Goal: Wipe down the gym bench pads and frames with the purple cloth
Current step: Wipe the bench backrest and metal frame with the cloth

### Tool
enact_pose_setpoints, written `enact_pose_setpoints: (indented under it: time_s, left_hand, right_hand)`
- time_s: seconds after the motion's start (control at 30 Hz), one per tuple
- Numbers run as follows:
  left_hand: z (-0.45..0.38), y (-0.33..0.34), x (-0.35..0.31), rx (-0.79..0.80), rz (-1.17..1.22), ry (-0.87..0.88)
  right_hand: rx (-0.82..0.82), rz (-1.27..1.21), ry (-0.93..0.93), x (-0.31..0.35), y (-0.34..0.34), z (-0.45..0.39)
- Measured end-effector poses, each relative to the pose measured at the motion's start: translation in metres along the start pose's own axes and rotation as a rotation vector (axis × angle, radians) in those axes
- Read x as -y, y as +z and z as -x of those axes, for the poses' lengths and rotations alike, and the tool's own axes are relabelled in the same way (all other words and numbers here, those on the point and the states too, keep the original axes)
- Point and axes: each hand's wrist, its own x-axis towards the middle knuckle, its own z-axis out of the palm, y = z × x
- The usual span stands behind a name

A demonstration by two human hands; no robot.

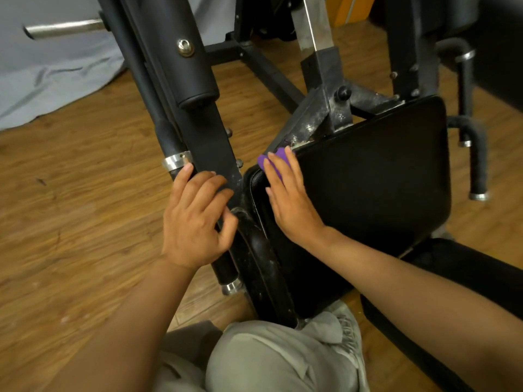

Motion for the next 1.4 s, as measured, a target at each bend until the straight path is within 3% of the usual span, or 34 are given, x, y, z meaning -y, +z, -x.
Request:
enact_pose_setpoints:
  time_s: [0.13, 0.37, 0.7, 0.83, 0.97, 1.13, 1.3, 1.4]
  left_hand:
    - [0.001, -0.001, 0.000, 0.001, -0.020, -0.006]
    - [0.002, -0.003, -0.005, 0.034, -0.057, -0.029]
    - [-0.002, -0.013, -0.012, 0.201, -0.091, -0.089]
    - [-0.004, -0.033, -0.021, 0.252, -0.017, -0.139]
    - [-0.001, -0.066, -0.033, 0.260, 0.047, -0.181]
    - [0.014, -0.101, -0.051, 0.333, 0.008, -0.216]
    - [0.026, -0.127, -0.075, 0.336, 0.048, -0.260]
    - [0.025, -0.137, -0.087, 0.315, 0.070, -0.244]
  right_hand:
    - [0.125, 0.131, -0.147, -0.016, 0.005, 0.040]
    - [0.272, -0.004, 0.076, -0.006, 0.036, 0.184]
    - [0.029, -0.149, 0.134, -0.005, -0.008, 0.064]
    - [0.029, -0.181, 0.110, -0.010, -0.028, 0.048]
    - [0.060, -0.412, 0.256, 0.000, -0.060, 0.058]
    - [0.087, -0.569, 0.235, 0.019, -0.092, 0.077]
    - [0.045, -0.551, 0.166, 0.051, -0.139, 0.087]
    - [0.100, -0.503, 0.125, 0.068, -0.169, 0.080]
